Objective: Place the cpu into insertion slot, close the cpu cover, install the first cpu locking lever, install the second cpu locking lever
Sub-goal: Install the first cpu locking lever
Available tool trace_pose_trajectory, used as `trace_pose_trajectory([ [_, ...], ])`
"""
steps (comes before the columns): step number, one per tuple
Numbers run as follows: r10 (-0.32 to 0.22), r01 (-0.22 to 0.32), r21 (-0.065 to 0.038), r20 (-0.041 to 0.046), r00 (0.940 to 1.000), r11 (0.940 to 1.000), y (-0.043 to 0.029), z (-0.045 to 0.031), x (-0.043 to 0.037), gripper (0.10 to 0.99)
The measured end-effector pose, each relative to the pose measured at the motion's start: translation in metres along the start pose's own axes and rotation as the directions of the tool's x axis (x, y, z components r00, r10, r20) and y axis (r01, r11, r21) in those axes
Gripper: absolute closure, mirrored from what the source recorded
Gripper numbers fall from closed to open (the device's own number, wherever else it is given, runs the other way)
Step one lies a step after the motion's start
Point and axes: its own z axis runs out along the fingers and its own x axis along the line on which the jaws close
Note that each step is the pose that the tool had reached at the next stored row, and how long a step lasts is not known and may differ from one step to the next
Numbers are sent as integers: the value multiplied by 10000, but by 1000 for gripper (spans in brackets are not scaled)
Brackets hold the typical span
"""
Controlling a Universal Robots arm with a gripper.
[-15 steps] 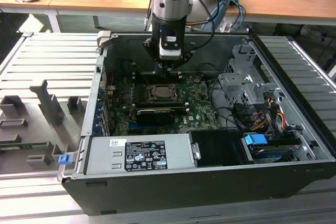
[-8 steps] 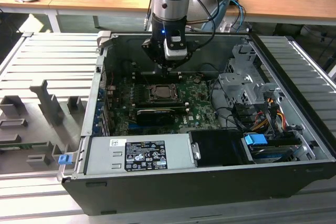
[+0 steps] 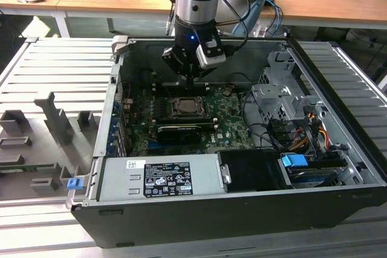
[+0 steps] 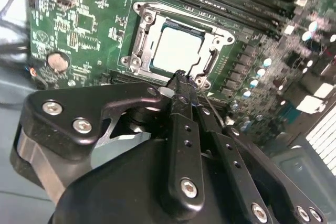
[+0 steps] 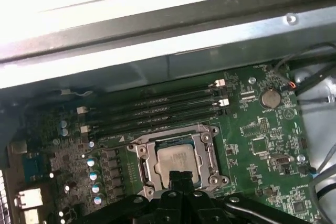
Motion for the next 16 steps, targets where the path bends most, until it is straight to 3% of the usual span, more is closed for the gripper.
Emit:
trace_pose_trajectory([
  [5, -957, 957, 7, -45, 9954, 9954, -1, 10, 0, 980],
  [7, -1685, 1685, 9, -80, 9857, 9857, -1, 14, 0, 980],
  [9, -1870, 1870, 6, -88, 9823, 9824, -5, 17, 21, 980],
  [15, -1888, 1888, -2, -90, 9820, 9820, -30, 20, 269, 980],
  [16, -1886, 1886, -3, -90, 9820, 9820, -34, 21, 344, 980],
])
